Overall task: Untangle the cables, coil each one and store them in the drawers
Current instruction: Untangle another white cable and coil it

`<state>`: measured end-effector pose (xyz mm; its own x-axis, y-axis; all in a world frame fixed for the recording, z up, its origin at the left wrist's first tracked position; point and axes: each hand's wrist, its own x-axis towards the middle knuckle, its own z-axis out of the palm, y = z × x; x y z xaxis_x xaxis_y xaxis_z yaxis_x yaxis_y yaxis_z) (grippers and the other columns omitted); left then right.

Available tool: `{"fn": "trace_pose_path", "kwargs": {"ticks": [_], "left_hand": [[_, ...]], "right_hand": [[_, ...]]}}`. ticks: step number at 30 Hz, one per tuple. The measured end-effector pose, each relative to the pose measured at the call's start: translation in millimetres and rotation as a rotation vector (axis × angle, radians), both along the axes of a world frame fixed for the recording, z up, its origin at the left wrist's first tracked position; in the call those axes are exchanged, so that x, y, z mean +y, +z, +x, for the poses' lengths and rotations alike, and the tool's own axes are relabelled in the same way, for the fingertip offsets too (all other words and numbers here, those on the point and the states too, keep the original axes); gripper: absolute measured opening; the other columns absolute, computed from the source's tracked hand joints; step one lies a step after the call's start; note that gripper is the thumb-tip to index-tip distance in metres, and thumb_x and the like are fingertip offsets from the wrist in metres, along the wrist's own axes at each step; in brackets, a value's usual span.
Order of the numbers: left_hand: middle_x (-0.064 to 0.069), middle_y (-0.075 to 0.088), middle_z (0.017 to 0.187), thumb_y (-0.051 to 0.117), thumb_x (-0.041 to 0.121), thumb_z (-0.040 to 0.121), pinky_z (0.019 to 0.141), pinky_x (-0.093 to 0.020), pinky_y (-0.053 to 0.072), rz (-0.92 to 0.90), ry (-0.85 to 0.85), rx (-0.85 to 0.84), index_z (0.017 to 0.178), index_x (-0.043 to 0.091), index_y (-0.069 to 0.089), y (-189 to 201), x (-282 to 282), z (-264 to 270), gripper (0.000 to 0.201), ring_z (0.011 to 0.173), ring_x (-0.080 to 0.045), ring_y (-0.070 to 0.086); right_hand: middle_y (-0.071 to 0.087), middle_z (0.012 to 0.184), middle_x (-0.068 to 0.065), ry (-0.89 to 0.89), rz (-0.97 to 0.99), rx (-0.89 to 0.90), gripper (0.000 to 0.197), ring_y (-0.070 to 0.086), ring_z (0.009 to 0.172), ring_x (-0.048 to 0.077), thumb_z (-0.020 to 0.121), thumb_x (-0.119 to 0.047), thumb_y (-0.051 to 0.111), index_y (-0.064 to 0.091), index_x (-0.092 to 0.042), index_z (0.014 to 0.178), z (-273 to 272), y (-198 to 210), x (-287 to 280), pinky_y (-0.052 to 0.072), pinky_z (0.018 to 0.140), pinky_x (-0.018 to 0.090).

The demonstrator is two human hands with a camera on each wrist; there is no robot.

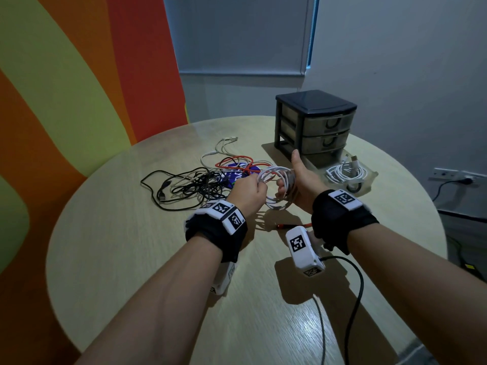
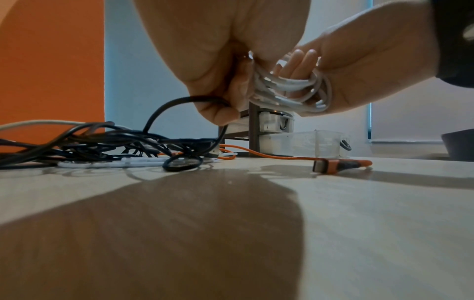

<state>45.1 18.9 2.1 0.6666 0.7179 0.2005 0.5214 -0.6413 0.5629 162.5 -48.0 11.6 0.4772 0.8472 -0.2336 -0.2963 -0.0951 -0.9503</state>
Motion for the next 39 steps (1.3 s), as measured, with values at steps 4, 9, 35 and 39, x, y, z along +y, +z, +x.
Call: {"fn": "trace_pose_path", "kwargs": {"ticks": [4,9,35,39], "left_hand": [[-0.025,0.060,0.102,0.036,0.017,0.099,0.066,-0.029,0.030,0.000,0.068,0.004,0.107,-0.006,0.054,0,2,0,0.031,0.095,-0.036,0.055],[-0.027,0.059,0.103,0.034,0.017,0.099,0.076,-0.036,0.041,-0.005,0.166,-0.025,0.106,-0.009,0.054,1,4,0,0.033,0.096,-0.038,0.056],[-0.022,0.039,0.125,0.040,0.003,0.093,0.094,-0.027,0.031,-0.020,0.147,-0.085,0.119,-0.005,0.044,-5,5,0,0.027,0.114,-0.031,0.042],[-0.020,0.050,0.118,0.042,-0.007,0.087,0.072,-0.017,0.030,-0.058,0.113,-0.135,0.118,-0.001,0.043,-1,4,-1,0.031,0.106,-0.029,0.049]], "right_hand": [[0.053,0.072,0.013,0.070,0.074,0.159,0.047,0.053,0.066,0.021,0.100,-0.033,0.021,0.054,-0.002,0.088,1,3,-12,0.045,0.065,0.030],[0.059,0.085,0.012,0.050,0.057,0.015,0.017,0.059,0.078,0.021,0.088,-0.005,0.041,0.057,-0.001,0.095,-2,2,-16,0.050,0.077,0.032],[0.057,0.076,-0.004,-0.107,0.149,-0.551,0.031,0.049,0.068,0.009,0.100,-0.030,0.037,0.061,-0.013,0.092,-42,-15,14,0.038,0.067,0.028],[0.056,0.065,-0.004,-0.023,0.133,-0.505,0.041,0.048,0.056,0.005,0.102,-0.030,0.031,0.060,-0.018,0.077,-35,-13,16,0.035,0.057,0.023]]}}
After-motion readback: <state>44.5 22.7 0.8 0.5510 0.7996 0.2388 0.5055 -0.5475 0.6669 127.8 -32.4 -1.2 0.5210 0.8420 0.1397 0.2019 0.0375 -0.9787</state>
